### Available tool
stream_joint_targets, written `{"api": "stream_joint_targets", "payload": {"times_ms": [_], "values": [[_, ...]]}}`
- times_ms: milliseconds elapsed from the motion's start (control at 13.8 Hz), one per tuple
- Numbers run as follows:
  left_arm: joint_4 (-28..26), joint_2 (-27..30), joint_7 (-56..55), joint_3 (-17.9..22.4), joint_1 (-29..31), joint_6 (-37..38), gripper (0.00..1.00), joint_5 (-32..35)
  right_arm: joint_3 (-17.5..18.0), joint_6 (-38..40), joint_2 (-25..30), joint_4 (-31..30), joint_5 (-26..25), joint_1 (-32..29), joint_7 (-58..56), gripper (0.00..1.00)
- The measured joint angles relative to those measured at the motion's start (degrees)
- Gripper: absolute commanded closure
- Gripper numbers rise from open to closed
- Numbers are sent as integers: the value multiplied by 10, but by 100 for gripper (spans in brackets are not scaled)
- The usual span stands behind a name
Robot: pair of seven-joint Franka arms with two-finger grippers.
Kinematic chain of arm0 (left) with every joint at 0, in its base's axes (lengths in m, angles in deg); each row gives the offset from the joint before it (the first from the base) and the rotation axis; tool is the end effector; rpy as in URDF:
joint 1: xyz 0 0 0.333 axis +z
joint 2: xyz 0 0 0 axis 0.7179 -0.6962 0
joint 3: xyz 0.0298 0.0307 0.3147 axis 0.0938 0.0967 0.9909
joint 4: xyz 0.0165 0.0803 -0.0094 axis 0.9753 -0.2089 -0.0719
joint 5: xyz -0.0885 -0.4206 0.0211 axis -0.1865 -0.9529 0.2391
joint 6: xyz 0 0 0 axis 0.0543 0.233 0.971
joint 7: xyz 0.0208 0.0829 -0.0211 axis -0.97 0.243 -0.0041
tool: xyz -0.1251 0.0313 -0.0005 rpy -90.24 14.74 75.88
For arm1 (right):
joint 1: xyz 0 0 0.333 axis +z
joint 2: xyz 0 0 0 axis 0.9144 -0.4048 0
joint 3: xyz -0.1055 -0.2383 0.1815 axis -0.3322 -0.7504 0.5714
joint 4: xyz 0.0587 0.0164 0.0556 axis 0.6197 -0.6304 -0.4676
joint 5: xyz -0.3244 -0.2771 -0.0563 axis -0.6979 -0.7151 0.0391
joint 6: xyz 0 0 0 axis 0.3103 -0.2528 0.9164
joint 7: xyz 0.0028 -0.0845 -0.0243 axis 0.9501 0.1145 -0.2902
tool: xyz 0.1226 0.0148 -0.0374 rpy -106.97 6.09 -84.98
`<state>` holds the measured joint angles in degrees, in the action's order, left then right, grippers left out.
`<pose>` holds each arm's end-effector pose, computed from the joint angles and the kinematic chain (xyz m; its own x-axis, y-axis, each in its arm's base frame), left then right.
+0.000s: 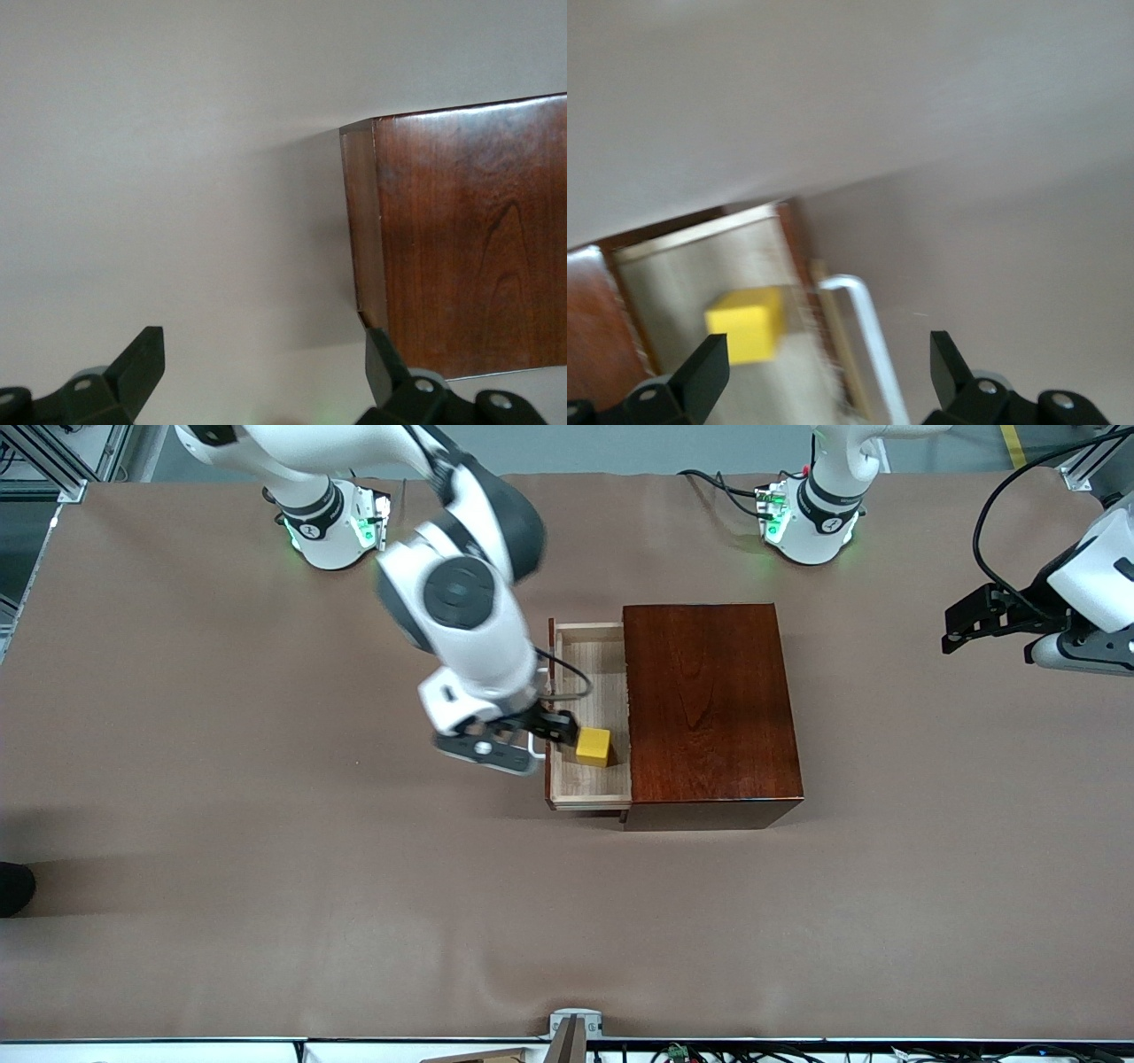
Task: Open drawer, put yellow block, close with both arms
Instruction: 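Withdraw the right gripper while the left gripper reaches toward the drawer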
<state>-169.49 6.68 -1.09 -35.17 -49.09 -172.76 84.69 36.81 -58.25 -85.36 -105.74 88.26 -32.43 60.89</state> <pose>0.5867 -0.0663 0.6150 0.9937 -0.1052 -0.0376 -0.1042 -0.9942 0.0279 0.6097 0.4383 0.4599 0.9634 -0.2650 -0.0396 -0.2668 -0.9623 -0.0529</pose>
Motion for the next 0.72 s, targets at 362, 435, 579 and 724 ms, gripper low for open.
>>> {"api": "stream_joint_targets", "payload": {"times_ms": [362,435,579,724], "values": [[2,-28,-193,-69,-12,-4,0,0,-8,154,110,-36,-1,-148,-212,0],[8,-38,-238,-86,-16,-6,0,-1,-8,155,137,-63,-1,-183,-258,0],[24,-68,-343,-122,-35,-7,0,-1,-9,156,191,-120,-1,-245,-335,0],[33,-102,-452,-139,-81,-16,0,-1,-10,155,231,-161,-1,-301,-388,0]]}}
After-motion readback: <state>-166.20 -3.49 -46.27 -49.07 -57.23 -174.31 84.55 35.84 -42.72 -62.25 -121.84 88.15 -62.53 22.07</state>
